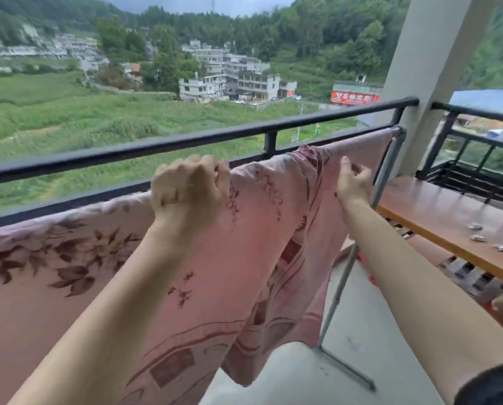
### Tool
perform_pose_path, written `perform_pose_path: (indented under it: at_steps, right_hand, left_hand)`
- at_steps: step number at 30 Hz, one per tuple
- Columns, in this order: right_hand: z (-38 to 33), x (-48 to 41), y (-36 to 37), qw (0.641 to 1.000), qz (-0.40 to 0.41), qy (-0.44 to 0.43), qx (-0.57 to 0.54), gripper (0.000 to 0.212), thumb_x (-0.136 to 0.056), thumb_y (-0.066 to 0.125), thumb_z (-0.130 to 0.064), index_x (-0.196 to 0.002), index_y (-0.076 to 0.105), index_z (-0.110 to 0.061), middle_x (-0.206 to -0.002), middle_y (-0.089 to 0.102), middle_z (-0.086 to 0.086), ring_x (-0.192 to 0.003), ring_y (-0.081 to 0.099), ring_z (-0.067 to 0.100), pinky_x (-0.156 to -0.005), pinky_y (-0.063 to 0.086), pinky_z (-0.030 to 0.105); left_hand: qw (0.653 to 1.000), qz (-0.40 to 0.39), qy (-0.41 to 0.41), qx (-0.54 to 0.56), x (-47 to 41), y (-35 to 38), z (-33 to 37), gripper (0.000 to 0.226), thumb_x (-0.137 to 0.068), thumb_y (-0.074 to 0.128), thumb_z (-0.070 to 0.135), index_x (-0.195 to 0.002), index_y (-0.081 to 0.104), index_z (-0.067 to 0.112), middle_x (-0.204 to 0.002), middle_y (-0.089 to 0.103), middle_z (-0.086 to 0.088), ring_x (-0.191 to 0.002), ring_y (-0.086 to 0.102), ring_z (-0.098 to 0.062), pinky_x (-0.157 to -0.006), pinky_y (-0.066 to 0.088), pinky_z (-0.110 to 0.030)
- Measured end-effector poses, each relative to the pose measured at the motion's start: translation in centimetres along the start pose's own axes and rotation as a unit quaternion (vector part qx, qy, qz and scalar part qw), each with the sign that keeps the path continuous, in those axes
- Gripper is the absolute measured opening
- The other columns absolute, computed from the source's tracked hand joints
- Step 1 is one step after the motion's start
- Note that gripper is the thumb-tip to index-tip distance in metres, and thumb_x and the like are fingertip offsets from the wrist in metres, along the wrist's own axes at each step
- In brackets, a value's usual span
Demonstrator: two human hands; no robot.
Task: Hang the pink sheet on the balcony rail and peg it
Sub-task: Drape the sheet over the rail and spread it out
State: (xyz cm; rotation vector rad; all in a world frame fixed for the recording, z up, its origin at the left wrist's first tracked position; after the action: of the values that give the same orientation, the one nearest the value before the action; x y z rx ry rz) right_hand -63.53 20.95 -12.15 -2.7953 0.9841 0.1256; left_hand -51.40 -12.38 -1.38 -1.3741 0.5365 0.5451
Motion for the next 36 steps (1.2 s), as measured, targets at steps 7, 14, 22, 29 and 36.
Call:
perform_pose_path:
  at_steps: [7,14,22,29,36]
  right_hand:
    - [1.8,-6.5,-4.0,0.997,0.059,-0.015,0.048,0.059,-0.102,0.043,-0.036,-0.150,0.031,-0.005,-0.154,0.034,0.017,-0.142,0.033,0.031,-0.115,0.026,0.036]
    - [3.9,-15.8,-4.4,0.989,-0.143,-0.005,0.023,0.057,-0.083,0.050,-0.068,-0.110,0.068,-0.020,-0.107,0.069,0.003,-0.105,0.064,0.031,-0.092,0.049,0.044]
    - [-1.0,-22.4,-7.9,0.946,-0.277,-0.041,-0.166,0.016,-0.087,0.060,-0.021,-0.094,0.072,-0.013,-0.082,0.064,0.002,-0.072,0.059,0.013,-0.065,0.047,0.028]
    - [-5.0,-28.3,-10.3,0.951,-0.248,-0.097,-0.159,0.021,-0.097,0.058,-0.031,-0.086,0.073,-0.021,-0.085,0.069,-0.001,-0.078,0.064,0.015,-0.068,0.053,0.028]
    - [4.5,-33.3,-14.5,0.956,-0.166,-0.088,0.224,0.035,-0.088,0.049,-0.020,-0.118,0.066,-0.016,-0.116,0.067,0.006,-0.106,0.061,0.028,-0.090,0.049,0.034]
  left_hand:
    - [0.985,-0.055,0.144,0.072,-3.7,6.5,13.2,0.043,-0.099,0.037,0.049,-0.122,0.057,0.019,-0.113,0.063,-0.004,-0.102,0.061,-0.027,-0.085,0.042,-0.038]
    - [0.988,-0.046,0.137,0.053,-8.0,11.0,22.3,0.040,-0.099,0.040,0.048,-0.115,0.063,0.019,-0.110,0.068,-0.003,-0.096,0.064,-0.028,-0.084,0.045,-0.040]
    - [0.992,-0.009,-0.039,0.123,-12.2,12.7,26.6,0.019,-0.094,0.060,0.036,-0.099,0.076,0.027,-0.089,0.075,0.003,-0.083,0.068,-0.021,-0.064,0.045,-0.026]
    - [0.985,0.059,-0.011,0.163,-15.2,13.1,34.8,0.021,-0.096,0.057,0.033,-0.101,0.075,0.022,-0.091,0.076,0.003,-0.081,0.068,-0.016,-0.065,0.052,-0.029]
    - [0.996,-0.005,0.047,0.077,-14.2,16.8,38.4,0.056,-0.097,0.032,0.062,-0.098,0.072,0.023,-0.093,0.072,0.000,-0.077,0.063,-0.018,-0.069,0.045,-0.031]
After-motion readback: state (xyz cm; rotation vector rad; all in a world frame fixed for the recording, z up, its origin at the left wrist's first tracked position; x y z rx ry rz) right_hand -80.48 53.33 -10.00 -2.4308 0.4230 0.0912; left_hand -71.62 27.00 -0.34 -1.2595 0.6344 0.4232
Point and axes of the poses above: each hand's wrist, its own x-axis away from the middle knuckle, its own y-axis out of the palm, z = x × y, the point moved 9 cm from there along -x, towards the middle knuckle
